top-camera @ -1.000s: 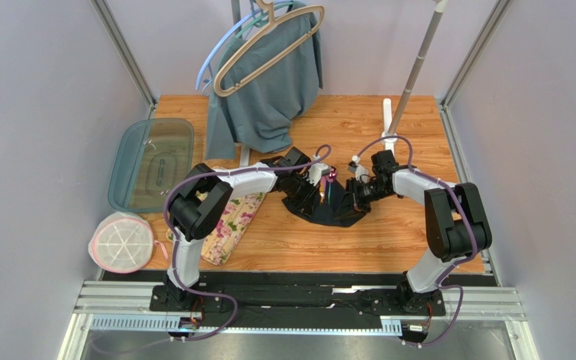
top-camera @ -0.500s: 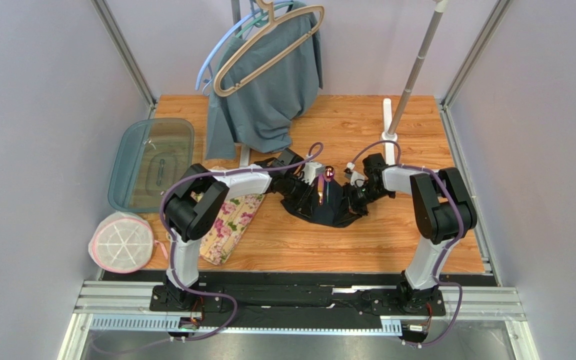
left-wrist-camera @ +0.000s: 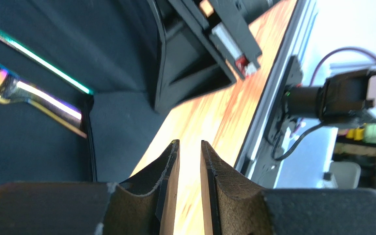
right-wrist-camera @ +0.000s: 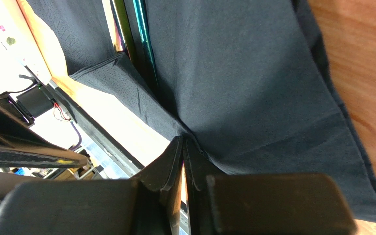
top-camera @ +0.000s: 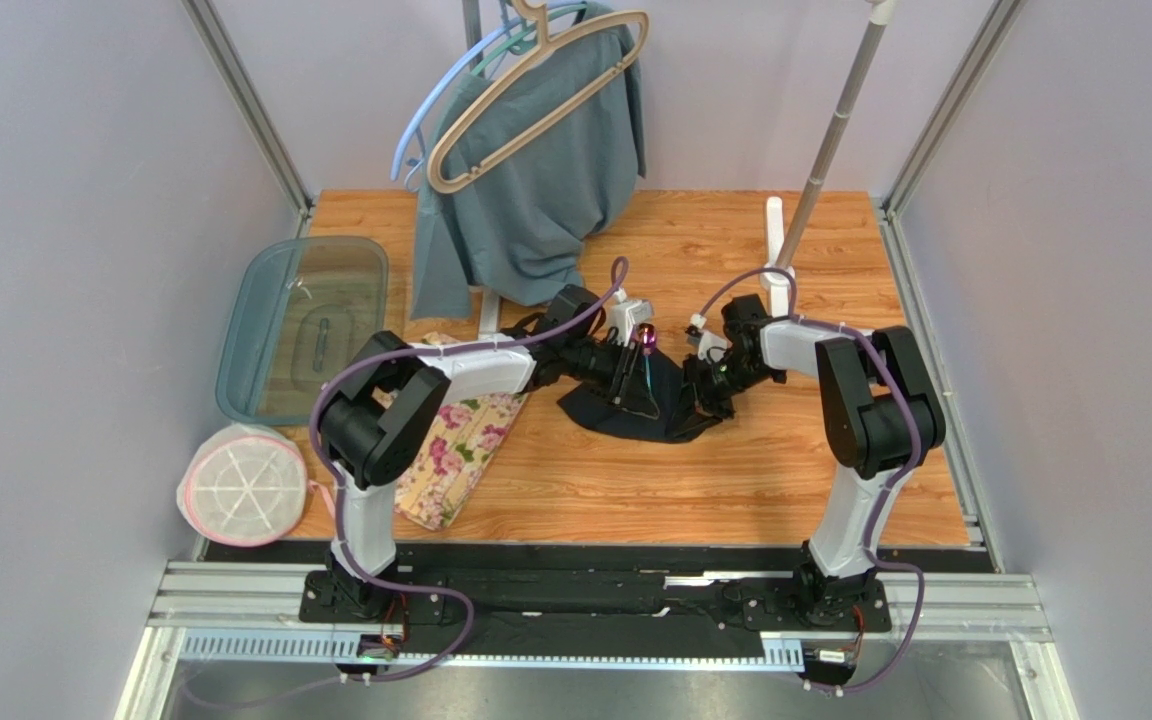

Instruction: Place the utensils on the paper napkin and roll it up

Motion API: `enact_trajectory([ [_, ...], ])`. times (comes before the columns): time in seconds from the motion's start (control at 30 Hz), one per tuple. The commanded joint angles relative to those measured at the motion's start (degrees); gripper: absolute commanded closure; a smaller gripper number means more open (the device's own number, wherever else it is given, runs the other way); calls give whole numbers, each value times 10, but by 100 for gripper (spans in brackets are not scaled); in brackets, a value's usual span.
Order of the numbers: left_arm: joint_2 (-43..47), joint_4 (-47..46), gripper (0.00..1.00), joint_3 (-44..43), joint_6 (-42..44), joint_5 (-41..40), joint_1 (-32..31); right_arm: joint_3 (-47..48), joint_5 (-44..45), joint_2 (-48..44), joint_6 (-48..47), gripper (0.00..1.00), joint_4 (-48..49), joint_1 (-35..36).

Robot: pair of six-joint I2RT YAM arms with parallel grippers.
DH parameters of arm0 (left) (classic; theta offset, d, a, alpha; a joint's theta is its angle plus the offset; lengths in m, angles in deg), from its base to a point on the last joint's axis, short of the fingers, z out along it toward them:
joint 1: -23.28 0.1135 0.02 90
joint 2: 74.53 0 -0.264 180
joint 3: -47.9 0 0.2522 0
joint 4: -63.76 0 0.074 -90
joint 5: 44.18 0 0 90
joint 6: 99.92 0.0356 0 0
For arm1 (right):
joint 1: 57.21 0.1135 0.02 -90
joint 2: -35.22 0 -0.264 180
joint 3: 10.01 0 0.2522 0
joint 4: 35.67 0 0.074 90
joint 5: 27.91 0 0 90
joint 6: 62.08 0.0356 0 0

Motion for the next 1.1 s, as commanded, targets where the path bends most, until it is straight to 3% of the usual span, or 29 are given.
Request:
enact_trajectory([
  [0.0,-38,-92,69,-2,-73,17,2,14,39,9,-25,89,4,0],
  [0.37,-125,-176,72,-6,-165,15,34,30,26,6,-31,87,-6,0],
  [0.8,-133,-172,75,10,-158,12,38,56,12,-44,-30,83,-34,3],
  [0.9,-134,-174,76,10,-158,13,38,51,25,-59,-21,77,-29,-3],
  [1.07,-134,-172,76,9,-158,13,38,56,70,-81,-14,54,-27,-35],
])
